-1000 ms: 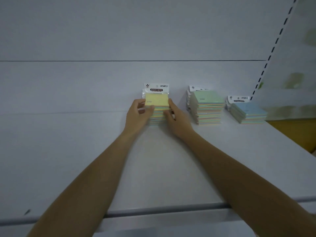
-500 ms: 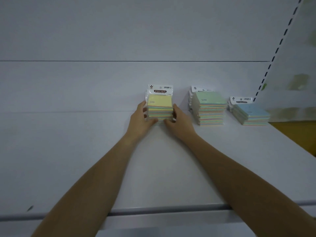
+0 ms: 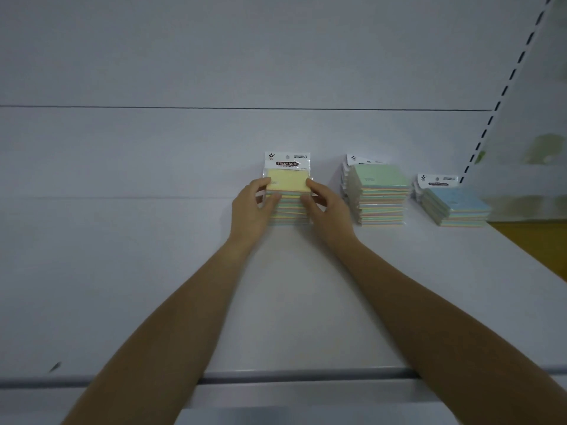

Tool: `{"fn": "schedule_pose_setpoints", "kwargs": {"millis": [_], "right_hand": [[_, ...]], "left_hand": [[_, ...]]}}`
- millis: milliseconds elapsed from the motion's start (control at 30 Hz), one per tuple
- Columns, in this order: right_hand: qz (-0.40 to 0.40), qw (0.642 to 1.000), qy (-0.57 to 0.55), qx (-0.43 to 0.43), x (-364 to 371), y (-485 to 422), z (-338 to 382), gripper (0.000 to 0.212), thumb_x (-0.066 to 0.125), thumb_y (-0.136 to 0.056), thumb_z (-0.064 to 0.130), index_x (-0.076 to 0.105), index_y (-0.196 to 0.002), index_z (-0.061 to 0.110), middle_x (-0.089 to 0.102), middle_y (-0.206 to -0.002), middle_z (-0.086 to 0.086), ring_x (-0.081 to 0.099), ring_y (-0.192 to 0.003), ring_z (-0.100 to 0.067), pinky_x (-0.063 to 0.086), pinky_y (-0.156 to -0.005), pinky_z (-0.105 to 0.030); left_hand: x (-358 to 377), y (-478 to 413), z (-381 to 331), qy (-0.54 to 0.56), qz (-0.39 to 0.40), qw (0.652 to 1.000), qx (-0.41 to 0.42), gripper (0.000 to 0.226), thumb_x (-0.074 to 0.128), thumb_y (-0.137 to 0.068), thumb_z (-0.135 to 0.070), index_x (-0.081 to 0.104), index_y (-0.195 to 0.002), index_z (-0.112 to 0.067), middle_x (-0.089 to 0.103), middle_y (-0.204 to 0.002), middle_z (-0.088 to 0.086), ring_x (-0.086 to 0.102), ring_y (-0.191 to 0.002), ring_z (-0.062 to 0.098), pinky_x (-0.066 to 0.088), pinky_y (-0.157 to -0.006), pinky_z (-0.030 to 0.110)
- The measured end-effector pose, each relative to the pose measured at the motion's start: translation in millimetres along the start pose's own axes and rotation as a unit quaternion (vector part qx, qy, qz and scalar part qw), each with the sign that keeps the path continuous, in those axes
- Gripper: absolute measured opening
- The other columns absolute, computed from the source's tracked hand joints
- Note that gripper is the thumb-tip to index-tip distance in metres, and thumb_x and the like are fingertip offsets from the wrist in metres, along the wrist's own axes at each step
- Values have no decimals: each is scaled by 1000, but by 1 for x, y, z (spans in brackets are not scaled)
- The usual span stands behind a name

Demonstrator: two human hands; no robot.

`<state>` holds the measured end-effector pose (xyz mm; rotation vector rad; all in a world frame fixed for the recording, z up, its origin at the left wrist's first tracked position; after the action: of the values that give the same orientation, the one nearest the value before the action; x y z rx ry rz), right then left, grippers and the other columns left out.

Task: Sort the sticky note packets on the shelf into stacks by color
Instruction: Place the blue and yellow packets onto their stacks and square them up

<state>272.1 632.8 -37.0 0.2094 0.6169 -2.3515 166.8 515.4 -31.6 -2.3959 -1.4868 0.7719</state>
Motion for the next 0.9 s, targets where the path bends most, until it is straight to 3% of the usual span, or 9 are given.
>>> {"fn": "schedule_pose_setpoints", "kwargs": {"millis": [67,167,267,400,567,700,833,900], "right_hand": [[-1,1000,-2,11,0,-1,-1,39,55,-90,17,51,-128,9,57,-130,-5,55,-104,-8,41,-92,-19],[-3,1000,3,15,0,-1,-2,43,56,-89,17,49,-130,10,56,-131,-8,54,-117,-18,39,-98,-22],[35,998,42,10,6,0,-4,60,63,-83,12,39,-138,13,56,-119,-12,51,-112,-21,39,-100,-28],[65,994,85,26,12,2,-7,65,55,-85,8,29,-142,23,58,-126,-14,58,-112,-27,45,-101,-36],[57,995,77,21,7,1,-5,65,53,-85,4,29,-142,22,59,-122,-15,58,-108,-28,46,-100,-37],[82,994,63,23,11,5,0,74,56,-82,3,17,-144,13,59,-109,-10,57,-101,-24,44,-90,-35],[90,987,132,35,10,5,-2,74,54,-84,5,13,-145,14,60,-120,-20,59,-106,-33,45,-88,-34],[79,990,108,50,10,6,-4,73,55,-83,4,15,-144,11,58,-123,-20,58,-108,-32,44,-93,-38]], "left_hand": [[-2,0,-2,-6,-12,1000,6,33,62,-86,-15,58,-117,-4,61,-121,11,57,-101,16,42,-76,2],[-2,2,-4,10,-1,1000,-12,41,65,-84,-17,53,-122,-7,60,-115,5,56,-102,14,49,-83,15],[2,6,4,-5,35,997,-75,59,69,-81,-20,42,-133,-11,55,-115,0,55,-106,14,41,-86,19],[4,6,7,-45,43,995,-72,49,68,-81,-16,50,-125,-8,66,-117,13,62,-103,23,41,-81,18],[3,7,9,-36,54,995,-79,60,73,-77,-19,45,-129,-8,62,-122,11,56,-92,14,38,-72,10],[6,11,10,-43,98,992,-73,68,75,-73,-8,41,-132,-9,59,-126,11,56,-91,15,43,-76,20],[7,9,9,-69,94,992,-55,60,69,-74,-1,44,-128,-6,61,-120,16,55,-85,17,42,-55,7],[8,8,10,-66,100,991,-57,63,70,-74,-3,42,-130,-6,58,-124,15,56,-90,18,41,-63,9]]}}
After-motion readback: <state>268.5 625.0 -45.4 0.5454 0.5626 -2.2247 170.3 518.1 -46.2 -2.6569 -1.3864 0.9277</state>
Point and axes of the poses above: each hand's wrist, its own y-axis away from the middle knuckle, its own x-axis out of the palm, z = x × y, the point moved 7 cm from there along -y, towards the middle knuckle
